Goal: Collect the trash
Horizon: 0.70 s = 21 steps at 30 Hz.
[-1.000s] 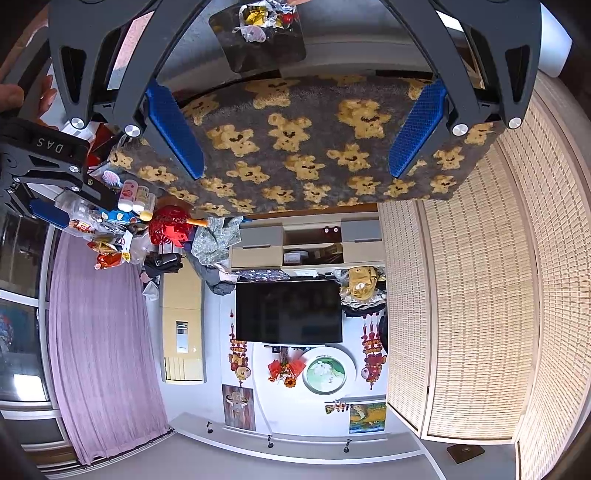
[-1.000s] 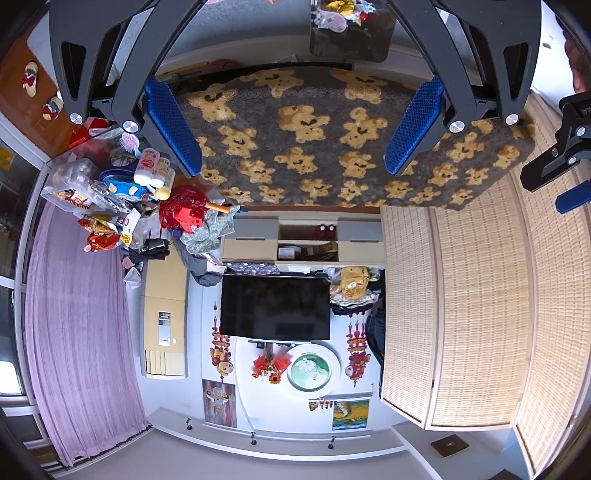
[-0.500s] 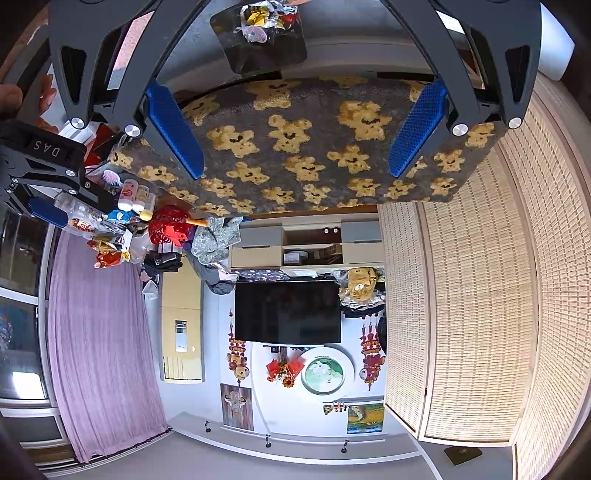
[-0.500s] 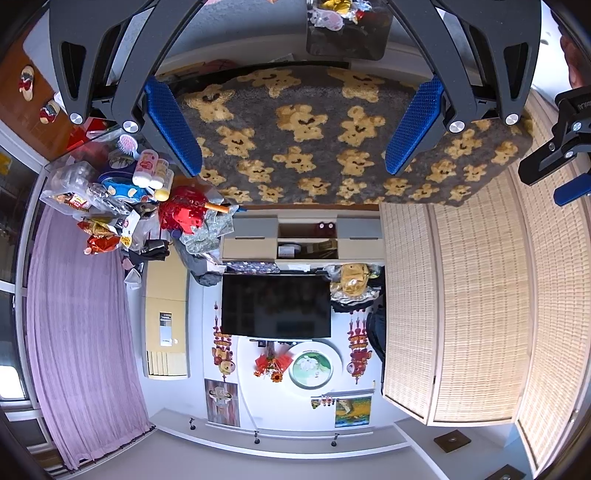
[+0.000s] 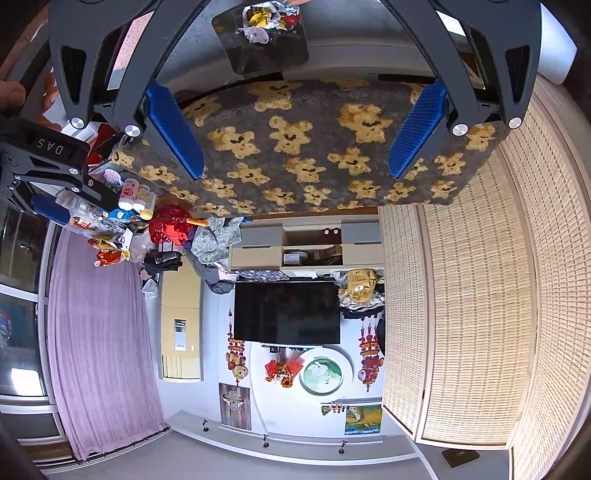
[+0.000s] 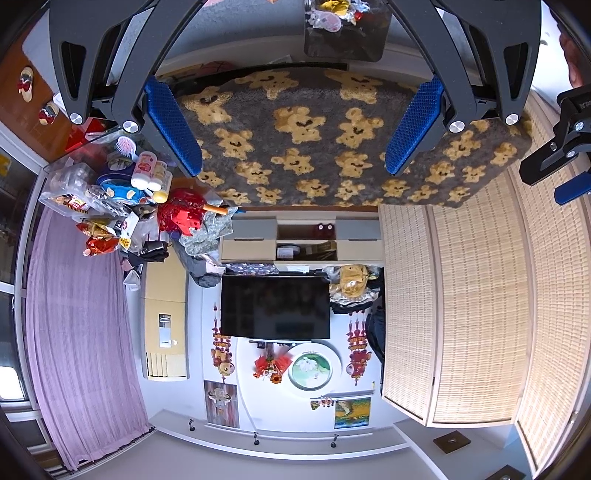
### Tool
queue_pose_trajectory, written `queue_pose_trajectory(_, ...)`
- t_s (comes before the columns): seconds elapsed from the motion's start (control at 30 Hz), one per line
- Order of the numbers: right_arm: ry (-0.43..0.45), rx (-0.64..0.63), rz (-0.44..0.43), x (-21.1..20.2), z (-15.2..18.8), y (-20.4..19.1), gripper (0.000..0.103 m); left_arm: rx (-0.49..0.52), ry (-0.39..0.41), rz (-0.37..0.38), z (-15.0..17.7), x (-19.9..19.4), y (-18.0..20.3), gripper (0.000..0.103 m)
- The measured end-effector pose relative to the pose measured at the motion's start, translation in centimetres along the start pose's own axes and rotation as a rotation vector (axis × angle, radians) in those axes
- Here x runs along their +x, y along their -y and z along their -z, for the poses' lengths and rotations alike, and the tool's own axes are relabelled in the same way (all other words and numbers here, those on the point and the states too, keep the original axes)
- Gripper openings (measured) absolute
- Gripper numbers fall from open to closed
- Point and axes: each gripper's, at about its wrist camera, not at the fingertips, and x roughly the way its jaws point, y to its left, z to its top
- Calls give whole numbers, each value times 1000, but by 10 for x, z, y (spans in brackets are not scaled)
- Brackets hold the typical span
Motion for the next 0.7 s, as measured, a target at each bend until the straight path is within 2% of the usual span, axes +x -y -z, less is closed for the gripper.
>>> queue_pose_trajectory(0.7,0,2,1,-1,1,1,100,1,5,-3,0,-1,1,95)
